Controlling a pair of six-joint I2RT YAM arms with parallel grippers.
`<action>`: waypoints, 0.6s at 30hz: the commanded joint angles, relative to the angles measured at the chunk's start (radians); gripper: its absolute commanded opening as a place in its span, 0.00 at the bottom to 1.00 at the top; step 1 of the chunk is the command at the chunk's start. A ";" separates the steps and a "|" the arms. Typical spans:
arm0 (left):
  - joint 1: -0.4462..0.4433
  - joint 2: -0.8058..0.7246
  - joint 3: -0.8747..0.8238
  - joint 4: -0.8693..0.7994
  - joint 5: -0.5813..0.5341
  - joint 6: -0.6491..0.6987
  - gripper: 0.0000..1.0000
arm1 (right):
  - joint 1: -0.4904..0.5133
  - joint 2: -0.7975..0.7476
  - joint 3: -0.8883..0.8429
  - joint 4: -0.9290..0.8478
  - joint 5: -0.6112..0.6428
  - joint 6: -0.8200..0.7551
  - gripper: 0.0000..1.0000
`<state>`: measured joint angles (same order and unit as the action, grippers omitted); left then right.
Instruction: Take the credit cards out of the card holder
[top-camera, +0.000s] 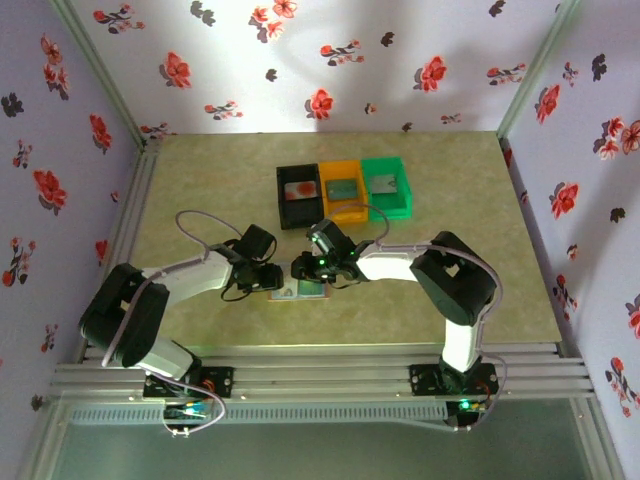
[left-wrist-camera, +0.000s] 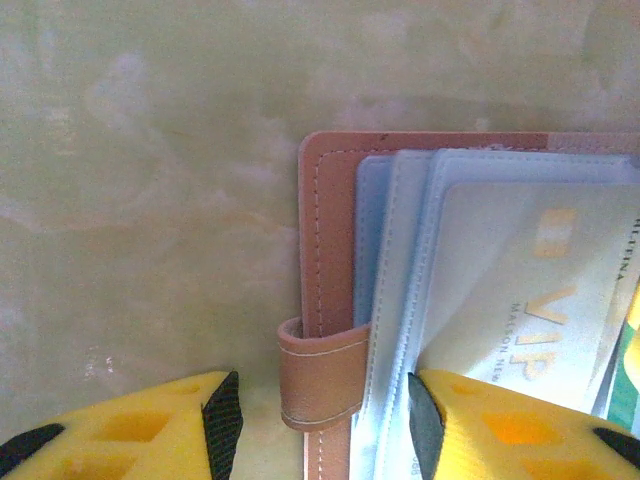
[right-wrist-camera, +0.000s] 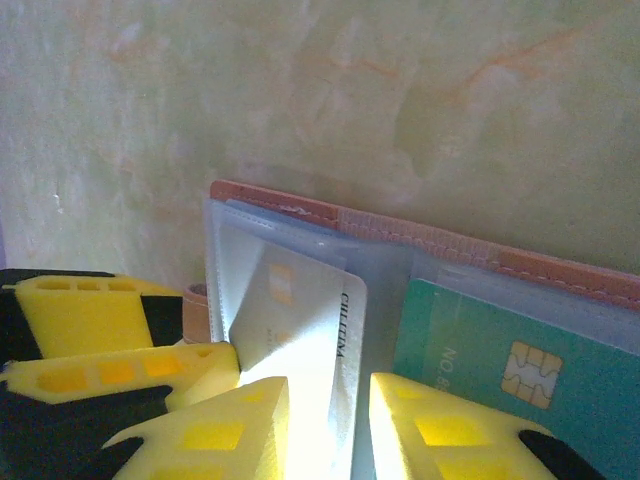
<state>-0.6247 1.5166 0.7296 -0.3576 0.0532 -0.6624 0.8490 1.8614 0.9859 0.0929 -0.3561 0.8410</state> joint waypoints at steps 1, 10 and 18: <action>-0.018 0.137 -0.081 0.107 0.019 0.019 0.50 | 0.005 0.024 -0.013 0.021 0.015 -0.016 0.27; -0.018 0.143 -0.082 0.114 0.023 0.024 0.48 | 0.008 0.027 -0.033 0.102 -0.015 -0.011 0.26; -0.018 0.145 -0.081 0.115 0.023 0.026 0.48 | 0.007 0.002 -0.061 0.163 -0.025 -0.001 0.20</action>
<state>-0.6247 1.5166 0.7265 -0.3523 0.0536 -0.6510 0.8497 1.8679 0.9421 0.2028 -0.3626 0.8387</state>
